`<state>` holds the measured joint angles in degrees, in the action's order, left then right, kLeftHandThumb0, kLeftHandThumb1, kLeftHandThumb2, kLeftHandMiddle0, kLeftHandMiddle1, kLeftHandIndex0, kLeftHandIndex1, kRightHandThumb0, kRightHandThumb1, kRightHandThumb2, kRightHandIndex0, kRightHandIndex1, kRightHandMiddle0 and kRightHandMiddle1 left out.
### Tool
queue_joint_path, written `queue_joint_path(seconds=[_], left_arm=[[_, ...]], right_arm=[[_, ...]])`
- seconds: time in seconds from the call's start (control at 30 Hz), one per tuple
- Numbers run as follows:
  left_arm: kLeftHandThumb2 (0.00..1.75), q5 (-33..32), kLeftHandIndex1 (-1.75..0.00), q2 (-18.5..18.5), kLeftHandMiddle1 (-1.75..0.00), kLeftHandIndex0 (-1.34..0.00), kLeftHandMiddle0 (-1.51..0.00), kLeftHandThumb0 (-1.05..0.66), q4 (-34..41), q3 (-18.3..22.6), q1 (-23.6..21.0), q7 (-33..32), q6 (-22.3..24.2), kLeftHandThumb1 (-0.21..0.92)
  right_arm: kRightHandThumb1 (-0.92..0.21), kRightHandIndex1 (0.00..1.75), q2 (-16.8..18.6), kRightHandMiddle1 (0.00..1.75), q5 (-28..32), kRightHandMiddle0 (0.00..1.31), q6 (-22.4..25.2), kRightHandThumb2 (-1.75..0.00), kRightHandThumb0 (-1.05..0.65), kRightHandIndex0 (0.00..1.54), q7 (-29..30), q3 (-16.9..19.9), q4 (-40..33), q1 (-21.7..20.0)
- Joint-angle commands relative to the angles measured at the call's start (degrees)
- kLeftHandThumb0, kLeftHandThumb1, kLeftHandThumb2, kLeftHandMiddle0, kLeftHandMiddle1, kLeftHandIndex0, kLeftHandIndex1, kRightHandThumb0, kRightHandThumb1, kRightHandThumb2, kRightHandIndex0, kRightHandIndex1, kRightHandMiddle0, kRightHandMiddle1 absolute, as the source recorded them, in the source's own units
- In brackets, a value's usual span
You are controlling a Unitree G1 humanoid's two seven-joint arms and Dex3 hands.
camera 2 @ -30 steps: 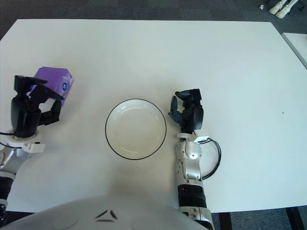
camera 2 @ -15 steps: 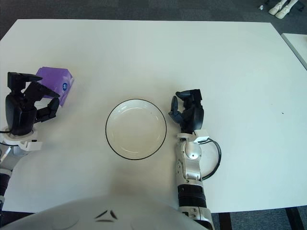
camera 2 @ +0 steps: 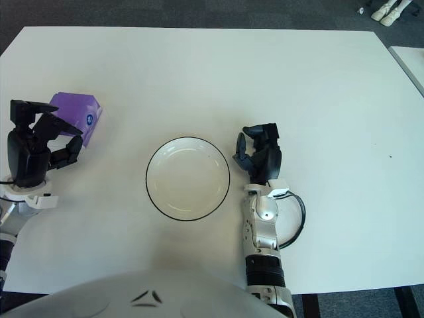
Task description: Put the tissue paper into the plate.
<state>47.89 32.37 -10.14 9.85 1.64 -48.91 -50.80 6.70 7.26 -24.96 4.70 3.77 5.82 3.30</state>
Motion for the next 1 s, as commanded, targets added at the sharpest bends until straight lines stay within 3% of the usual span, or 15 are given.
queue_joint_path(seconds=[0.0, 0.03, 0.07, 0.2, 0.27, 0.63, 0.97], left_arm=[[0.94, -0.18, -0.89, 7.11, -0.88, -0.27, -0.27, -0.75, 16.59, 11.31, 12.19, 25.72, 18.05, 0.56], [0.84, -0.10, -0.57, 7.87, -0.56, -0.17, -0.17, -0.86, 18.91, 11.92, 12.40, 30.87, 21.69, 0.62], [0.77, 0.08, -0.37, 8.51, -0.36, -0.11, -0.11, -0.92, 18.23, 10.10, 9.17, 34.17, 23.82, 0.66], [0.67, -0.08, -0.08, 11.02, -0.07, -0.02, -0.02, -1.02, 14.41, 4.55, -0.69, 41.98, 27.50, 0.70], [0.64, -0.25, -0.04, 12.02, -0.04, -0.01, -0.01, -1.03, 12.15, 2.26, -4.50, 44.23, 27.95, 0.69], [0.59, -4.17, 0.00, 14.75, 0.00, 0.00, 0.00, -1.05, 11.08, 1.50, -3.18, 48.63, 26.59, 0.68], [0.58, -5.08, 0.00, 17.03, 0.00, 0.00, 0.00, -1.05, 9.01, 0.03, -4.96, 47.96, 25.50, 0.68]], right_arm=[[-0.67, 1.35, 3.26, 1.75, 1.07, 0.34, 2.53, -0.88, -0.38, 0.50, 0.40, -0.16, 7.00, 5.64], [-0.67, 1.35, 3.22, 1.75, 1.13, 0.34, 2.63, -0.88, -0.38, 0.50, 0.43, -0.13, 6.92, 5.67], [-0.67, 1.35, 3.21, 1.75, 1.21, 0.34, 2.59, -0.89, -0.39, 0.50, 0.42, -0.11, 6.92, 5.70], [-0.66, 1.35, 3.13, 1.75, 1.31, 0.35, 2.42, -0.89, -0.39, 0.50, 0.24, -0.03, 6.83, 5.80], [-0.66, 1.35, 3.07, 1.75, 1.22, 0.35, 2.27, -0.89, -0.39, 0.50, 0.15, -0.03, 6.82, 5.82], [-0.68, 1.35, 2.80, 1.75, 1.17, 0.33, 3.02, -0.86, -0.38, 0.50, 0.46, 0.10, 6.33, 6.10], [-0.69, 1.35, 2.88, 1.75, 1.28, 0.33, 3.22, -0.85, -0.38, 0.49, 0.59, 0.13, 6.20, 6.21]])
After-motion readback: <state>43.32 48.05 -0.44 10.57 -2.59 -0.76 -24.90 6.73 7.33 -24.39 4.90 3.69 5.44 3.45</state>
